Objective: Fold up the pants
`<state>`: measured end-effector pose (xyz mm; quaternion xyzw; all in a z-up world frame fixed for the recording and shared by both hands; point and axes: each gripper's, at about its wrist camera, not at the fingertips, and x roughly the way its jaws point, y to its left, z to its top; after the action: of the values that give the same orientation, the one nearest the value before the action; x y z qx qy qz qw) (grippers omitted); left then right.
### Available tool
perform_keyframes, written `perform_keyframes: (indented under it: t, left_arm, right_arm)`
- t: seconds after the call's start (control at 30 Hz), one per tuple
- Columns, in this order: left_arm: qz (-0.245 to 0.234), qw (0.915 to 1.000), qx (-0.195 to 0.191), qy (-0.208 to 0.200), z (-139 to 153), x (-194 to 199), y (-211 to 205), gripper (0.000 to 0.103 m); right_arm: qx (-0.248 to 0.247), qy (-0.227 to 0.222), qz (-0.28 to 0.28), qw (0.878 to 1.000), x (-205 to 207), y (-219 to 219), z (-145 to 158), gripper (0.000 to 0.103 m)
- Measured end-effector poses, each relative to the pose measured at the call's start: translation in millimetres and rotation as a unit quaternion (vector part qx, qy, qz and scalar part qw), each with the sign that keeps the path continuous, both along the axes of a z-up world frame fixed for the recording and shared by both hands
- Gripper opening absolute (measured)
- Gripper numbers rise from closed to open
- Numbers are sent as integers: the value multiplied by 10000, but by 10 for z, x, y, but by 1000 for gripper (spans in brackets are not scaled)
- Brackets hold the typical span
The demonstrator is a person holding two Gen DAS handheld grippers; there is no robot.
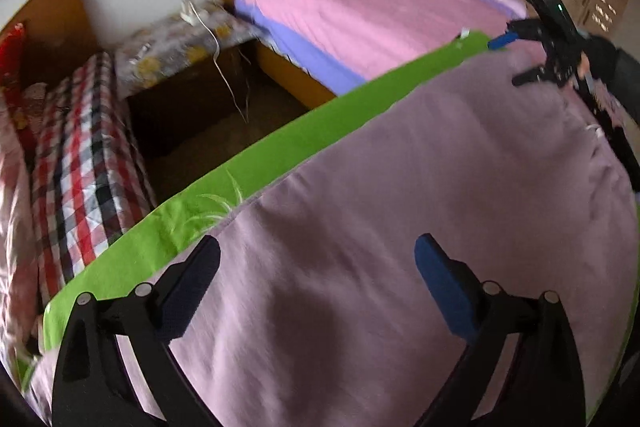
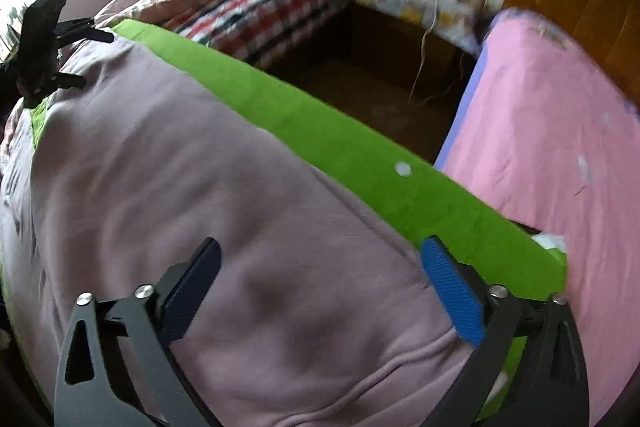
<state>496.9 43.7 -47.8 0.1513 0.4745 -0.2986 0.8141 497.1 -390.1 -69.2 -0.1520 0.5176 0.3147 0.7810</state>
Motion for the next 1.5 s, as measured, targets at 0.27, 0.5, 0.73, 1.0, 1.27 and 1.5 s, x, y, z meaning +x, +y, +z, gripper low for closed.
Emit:
perform_keyframes:
  t: [0.27, 0.5, 0.73, 1.0, 1.27, 1.5]
  left_arm:
    - [-473, 9976, -284, 430, -146, 260, -5, 88]
    - [-643, 9966, -21, 510, -239, 415, -121, 88]
    - [-481, 9973, -275, 487, -118, 317, -31, 9]
    - [-459, 9770, 399, -2045, 1164, -1658, -71, 6]
    - [-171, 9909, 40, -1337, 573, -3616, -319, 11]
    - [1397, 9835, -979, -599, 117, -3895, -126, 79]
  right_arm:
    - [99, -363, 288, 9989, -60, -187, 118, 19]
    - [-140, -1824, 263, 9828, -749, -122, 716, 16]
    - [-76, -2366, 13, 9716, -1353, -95, 1075, 16]
    - [229, -3019, -628, 9510, -2338, -192, 1422, 16]
    - [644, -2090, -1326, 9667, -3518, -431, 886, 27]
    - [1715, -984, -2190, 9555, -4014, -852, 522, 66]
